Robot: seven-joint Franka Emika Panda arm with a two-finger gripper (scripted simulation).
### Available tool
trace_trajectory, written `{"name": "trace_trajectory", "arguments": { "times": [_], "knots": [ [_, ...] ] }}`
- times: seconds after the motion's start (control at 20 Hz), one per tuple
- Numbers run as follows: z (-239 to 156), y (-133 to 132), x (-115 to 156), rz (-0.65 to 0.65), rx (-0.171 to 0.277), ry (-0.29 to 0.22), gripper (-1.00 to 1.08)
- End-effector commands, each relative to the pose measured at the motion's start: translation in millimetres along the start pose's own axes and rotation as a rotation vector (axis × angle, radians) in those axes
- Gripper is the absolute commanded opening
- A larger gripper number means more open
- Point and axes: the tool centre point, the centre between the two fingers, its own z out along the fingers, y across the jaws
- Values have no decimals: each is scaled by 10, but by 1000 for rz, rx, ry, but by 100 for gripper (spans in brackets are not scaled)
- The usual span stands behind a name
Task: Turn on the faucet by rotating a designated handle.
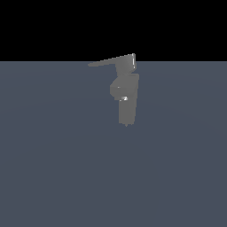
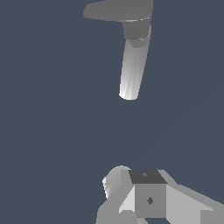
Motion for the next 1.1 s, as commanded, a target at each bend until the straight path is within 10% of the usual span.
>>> {"name": "trace_trajectory", "arguments": {
  "times": [0.0,1.05],
  "knots": [
    [0,0,0,0,0,0,-100],
    [260,-462,318,231,-17,-19,-100]
  ]
}}
